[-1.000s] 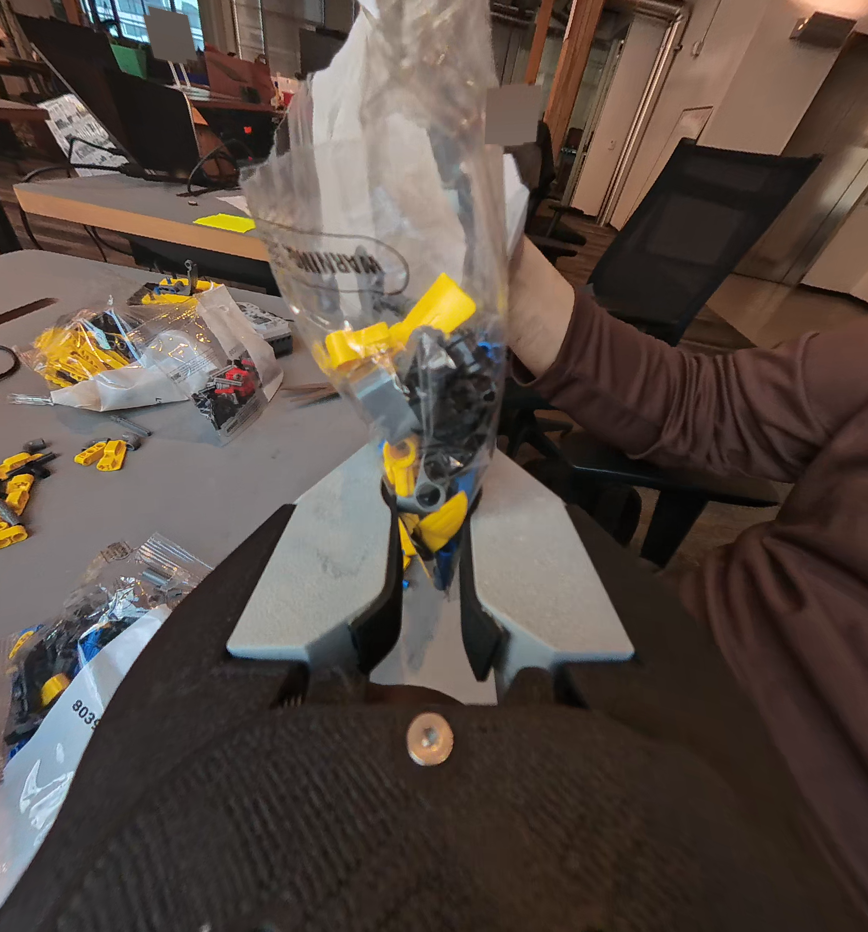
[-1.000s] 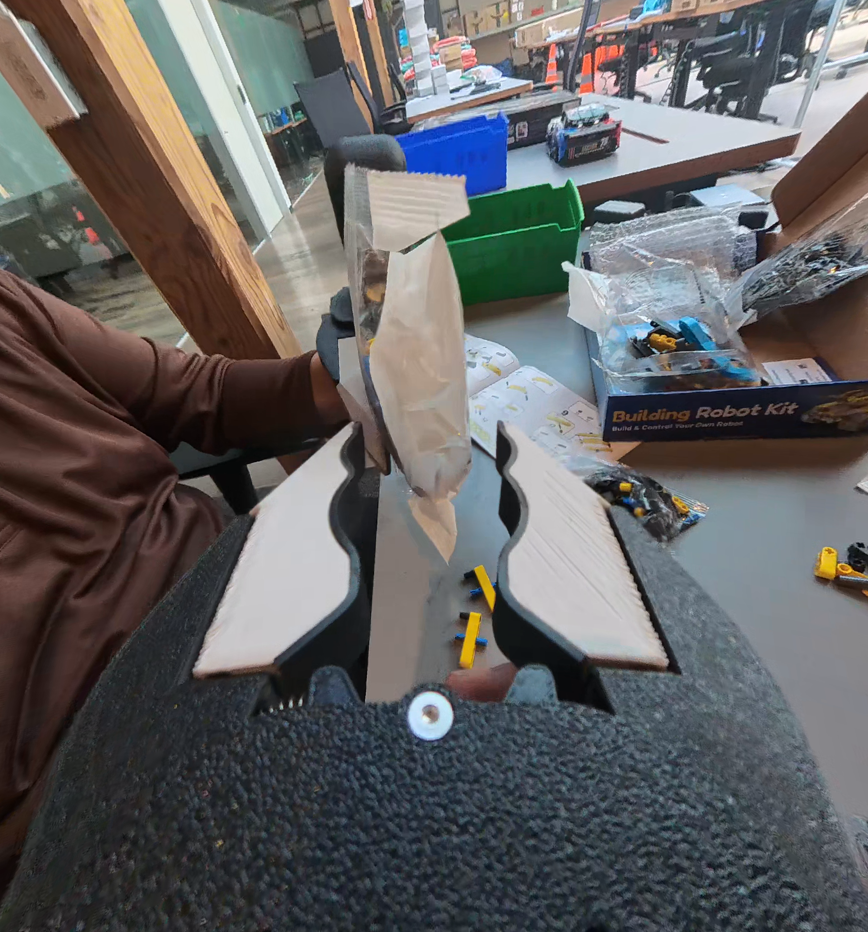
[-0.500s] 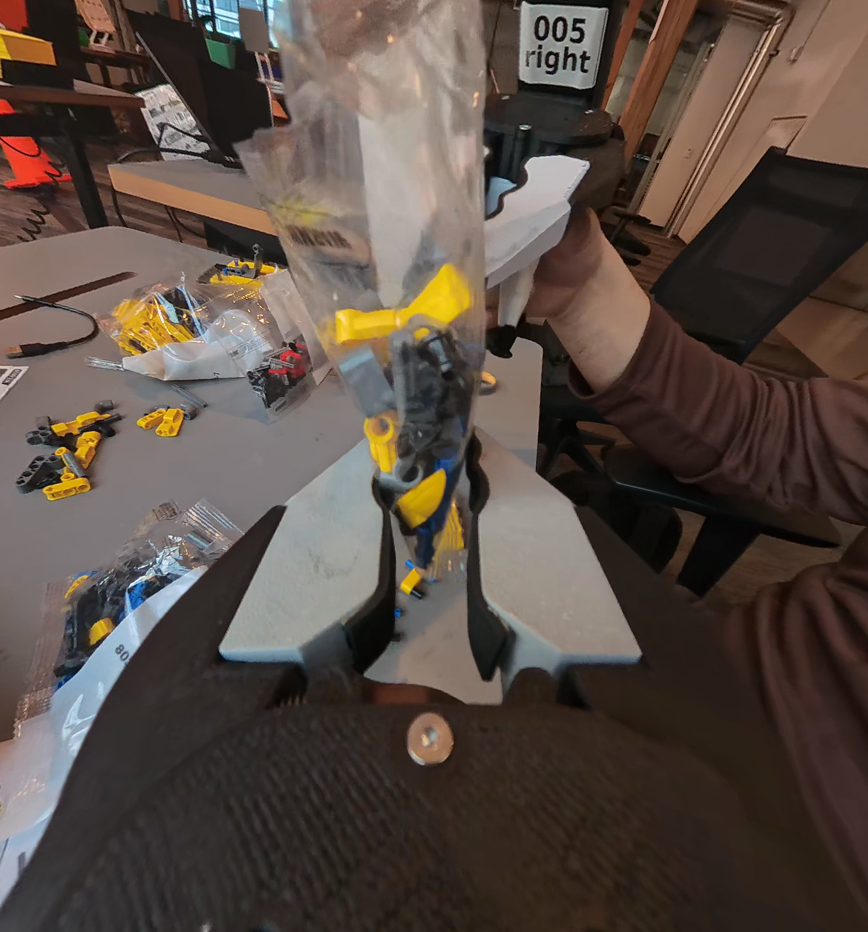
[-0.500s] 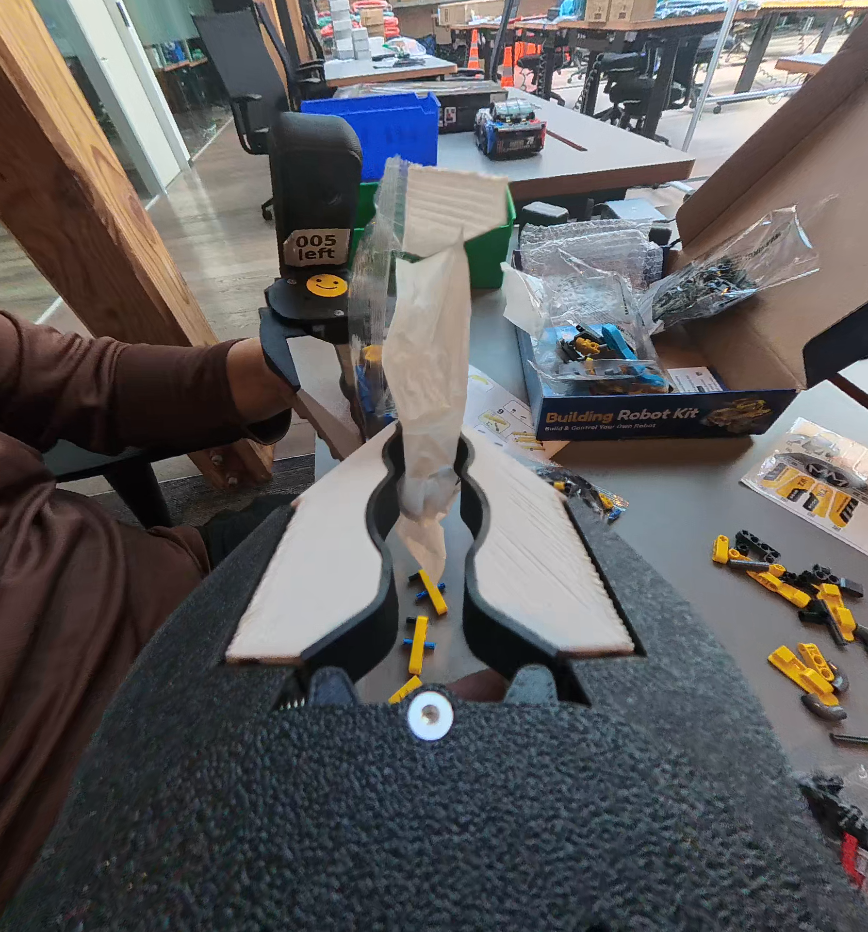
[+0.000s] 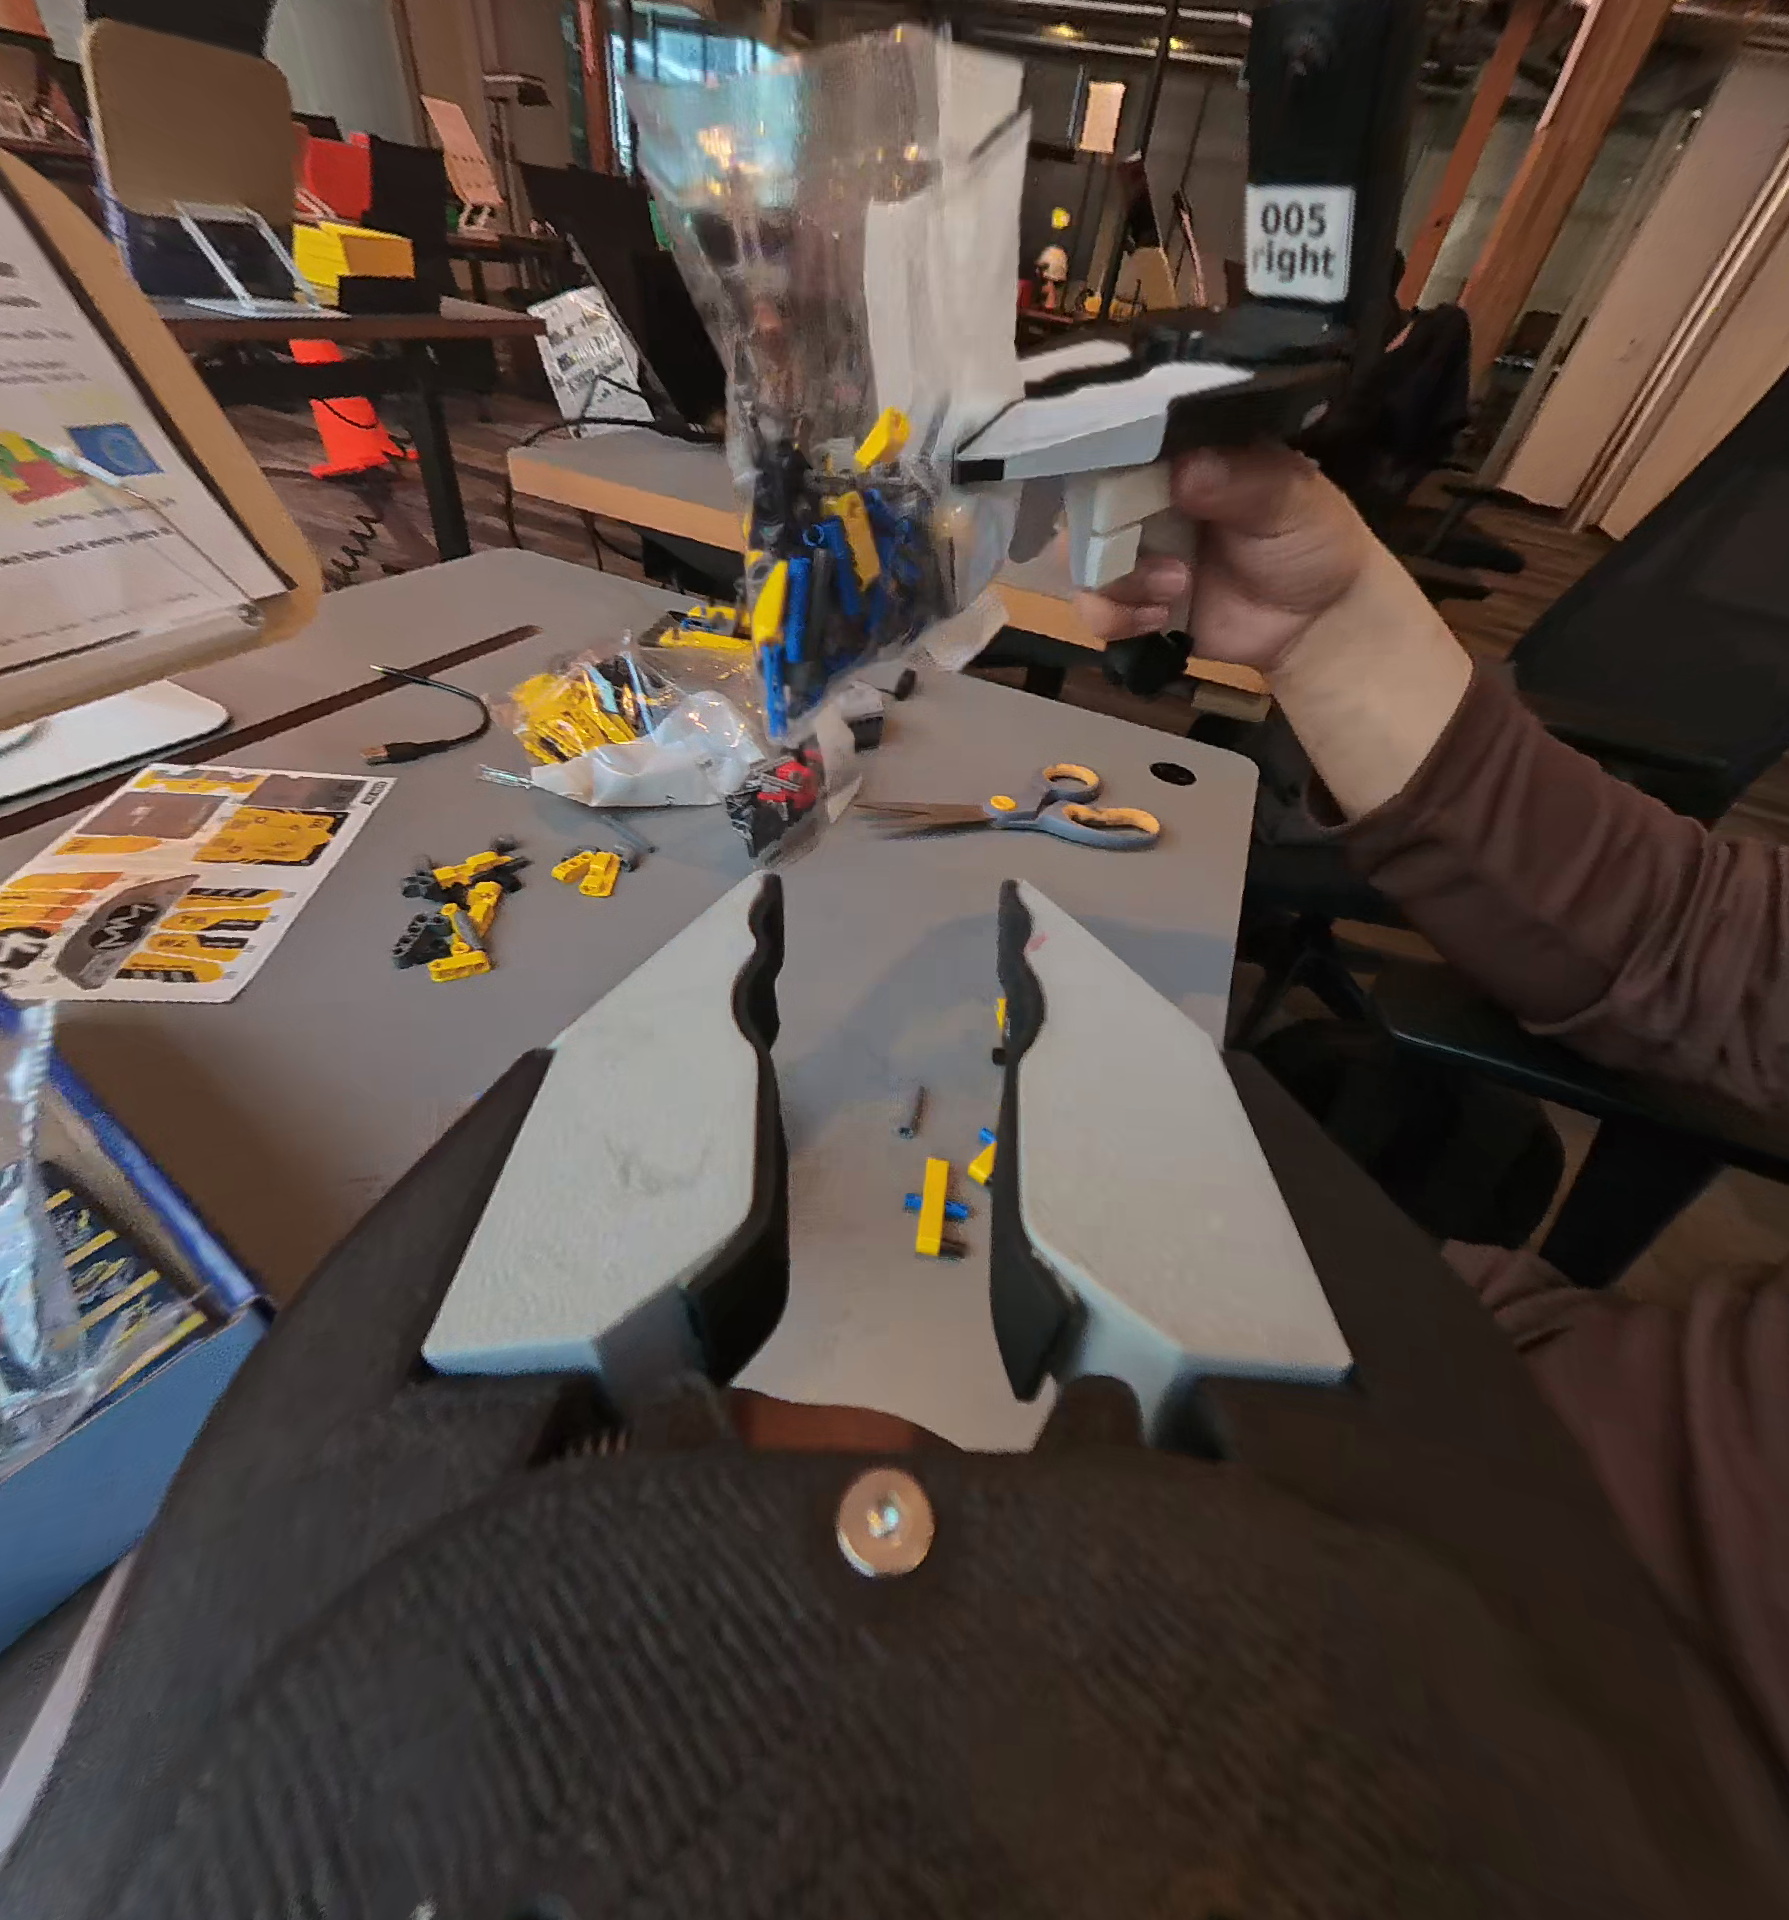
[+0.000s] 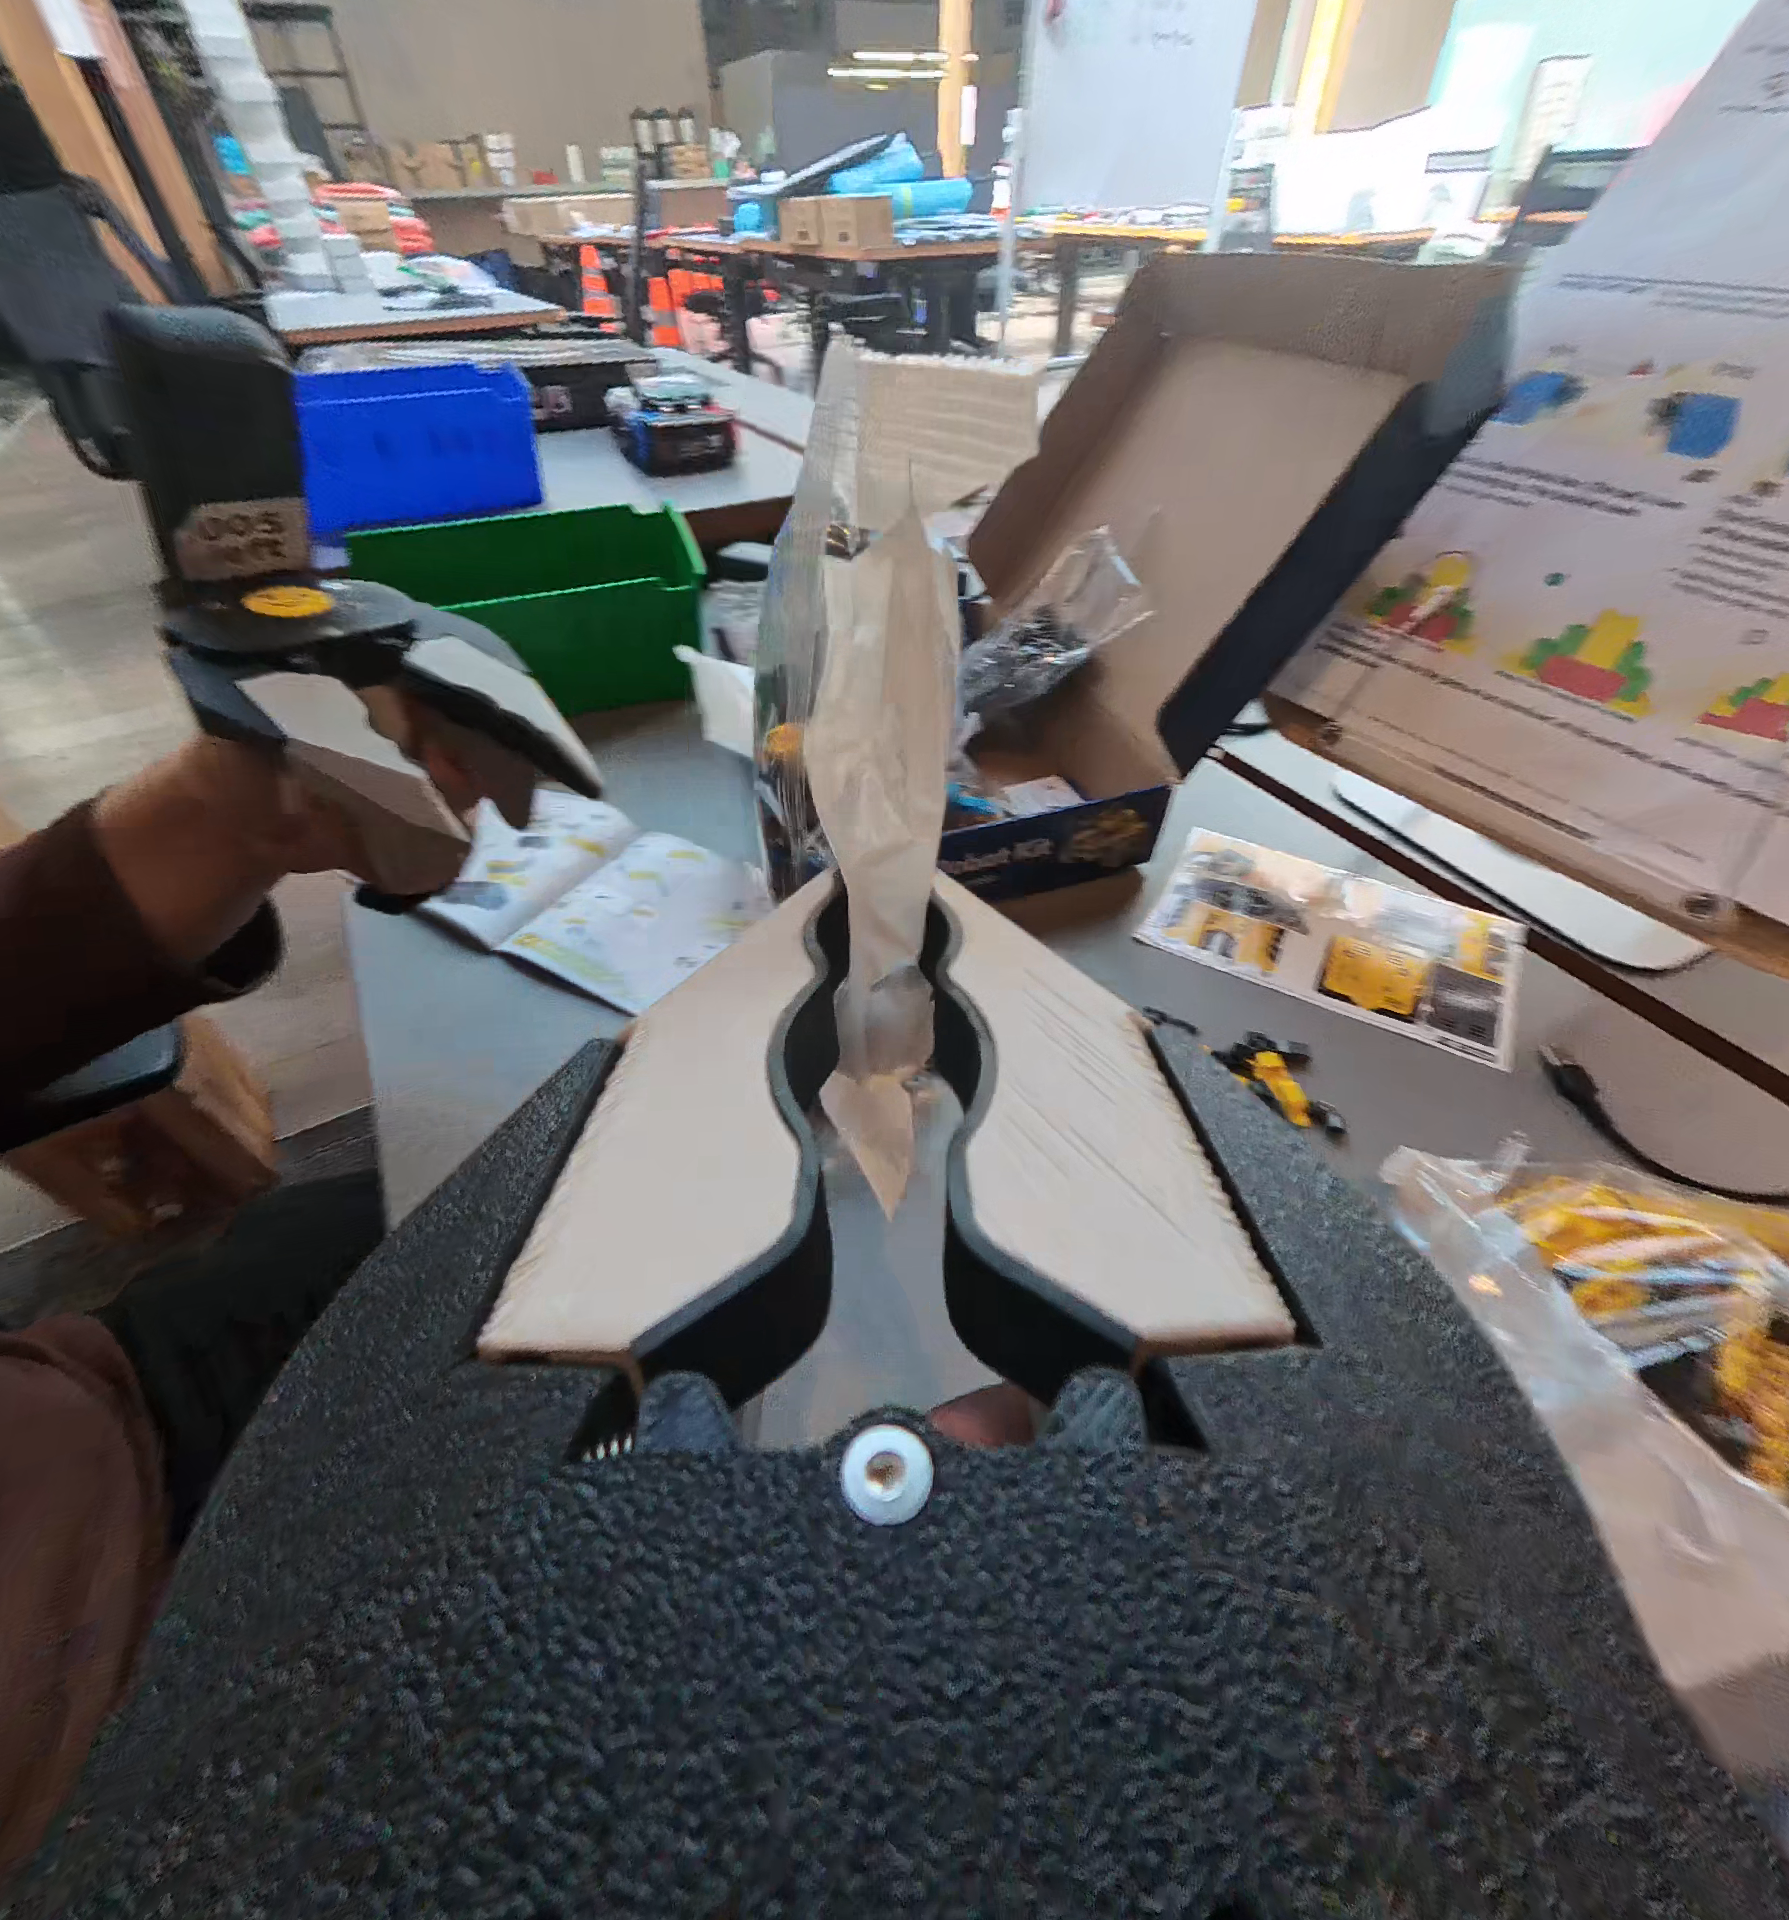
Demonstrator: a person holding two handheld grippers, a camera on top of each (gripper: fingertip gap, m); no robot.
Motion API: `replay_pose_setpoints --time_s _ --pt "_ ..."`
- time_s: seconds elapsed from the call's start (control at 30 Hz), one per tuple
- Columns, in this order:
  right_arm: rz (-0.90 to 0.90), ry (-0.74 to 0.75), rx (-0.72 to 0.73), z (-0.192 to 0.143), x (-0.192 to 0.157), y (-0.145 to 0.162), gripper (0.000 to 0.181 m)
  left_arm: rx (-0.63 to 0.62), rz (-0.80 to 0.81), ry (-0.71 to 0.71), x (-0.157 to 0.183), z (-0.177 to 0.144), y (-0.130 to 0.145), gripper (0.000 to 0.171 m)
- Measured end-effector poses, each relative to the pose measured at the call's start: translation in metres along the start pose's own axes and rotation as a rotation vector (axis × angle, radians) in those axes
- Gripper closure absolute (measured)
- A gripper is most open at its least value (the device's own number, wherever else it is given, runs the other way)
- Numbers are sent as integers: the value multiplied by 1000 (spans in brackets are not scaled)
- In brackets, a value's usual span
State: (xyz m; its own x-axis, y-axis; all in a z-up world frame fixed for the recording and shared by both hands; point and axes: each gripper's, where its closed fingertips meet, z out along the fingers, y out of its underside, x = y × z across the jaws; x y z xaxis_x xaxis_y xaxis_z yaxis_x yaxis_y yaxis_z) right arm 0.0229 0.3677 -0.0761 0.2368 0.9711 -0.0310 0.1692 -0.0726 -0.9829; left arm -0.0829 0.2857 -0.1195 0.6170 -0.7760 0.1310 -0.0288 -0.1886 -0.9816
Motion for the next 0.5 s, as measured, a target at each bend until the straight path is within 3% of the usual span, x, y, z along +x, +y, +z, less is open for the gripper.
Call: replay_pose_setpoints --time_s 0.17,0.5 --pt "-58 342 -48 -16 76 25 172 52 -25 -54 -16 -20 -13 137" --pt "-52 466 -237 24 111 103 173 -1 -5 -101 -26 -22 -5 138"
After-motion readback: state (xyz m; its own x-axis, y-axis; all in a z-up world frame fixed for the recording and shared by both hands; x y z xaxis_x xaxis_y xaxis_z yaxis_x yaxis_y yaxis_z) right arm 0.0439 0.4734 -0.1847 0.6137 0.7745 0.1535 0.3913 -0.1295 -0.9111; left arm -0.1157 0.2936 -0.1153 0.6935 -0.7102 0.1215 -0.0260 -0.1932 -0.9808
